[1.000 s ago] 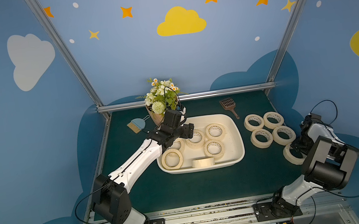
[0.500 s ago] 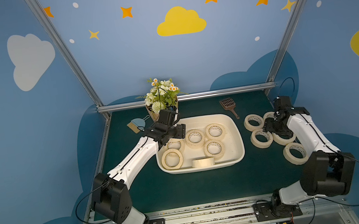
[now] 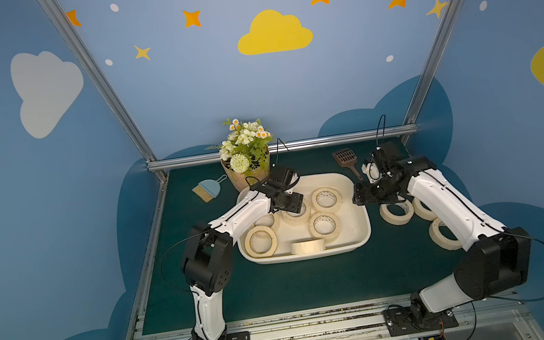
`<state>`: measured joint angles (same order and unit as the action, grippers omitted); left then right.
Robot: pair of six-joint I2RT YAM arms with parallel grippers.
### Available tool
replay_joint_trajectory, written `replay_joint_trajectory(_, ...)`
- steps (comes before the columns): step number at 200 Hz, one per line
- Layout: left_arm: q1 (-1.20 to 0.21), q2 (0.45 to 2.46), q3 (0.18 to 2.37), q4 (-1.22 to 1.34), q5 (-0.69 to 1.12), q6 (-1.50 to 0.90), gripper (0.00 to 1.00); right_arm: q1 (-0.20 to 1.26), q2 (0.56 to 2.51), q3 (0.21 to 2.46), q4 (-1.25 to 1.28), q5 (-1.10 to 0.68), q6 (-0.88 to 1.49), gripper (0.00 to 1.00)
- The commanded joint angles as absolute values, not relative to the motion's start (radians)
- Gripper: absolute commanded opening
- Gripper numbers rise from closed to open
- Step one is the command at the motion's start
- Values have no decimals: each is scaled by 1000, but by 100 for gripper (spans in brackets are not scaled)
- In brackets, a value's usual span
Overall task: Take out the art tape in the storage box
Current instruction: Pick up the art tape from the storage box.
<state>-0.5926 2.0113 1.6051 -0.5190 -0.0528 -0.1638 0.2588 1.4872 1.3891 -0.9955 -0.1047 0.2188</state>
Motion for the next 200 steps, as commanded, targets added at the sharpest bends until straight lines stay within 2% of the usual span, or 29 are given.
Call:
replay_joint_trajectory(1,-580,2078,1679,-553,-78,-134,71,272,1514,1410,-1025,-155,203,86)
replay_joint_trajectory(71,-532,2182,1697,-574,-88,-106,72,274,1512,1399,-1037,-153,163,86)
replay_joint_trajectory(102,-531,2213,1704,-578,-78,-103,69,275,1519,1391,-1034,-158,162,85)
replay_joint_trajectory(130,-531,2227,1709,-581,-80,-104,50,276,1514,1387,-1037,-155,164,85)
replay_joint_trajectory(147,-531,2240,1716,-585,-80,-103,45,280,1510,1389,-1040,-155,164,85)
replay_joint_trajectory(178,-531,2232,1719,-595,-96,-103,18,294,1507,1403,-1056,-148,164,85)
replay_joint_trajectory(200,-531,2193,1724,-617,-115,-99,10,317,1525,1428,-1055,-168,176,85)
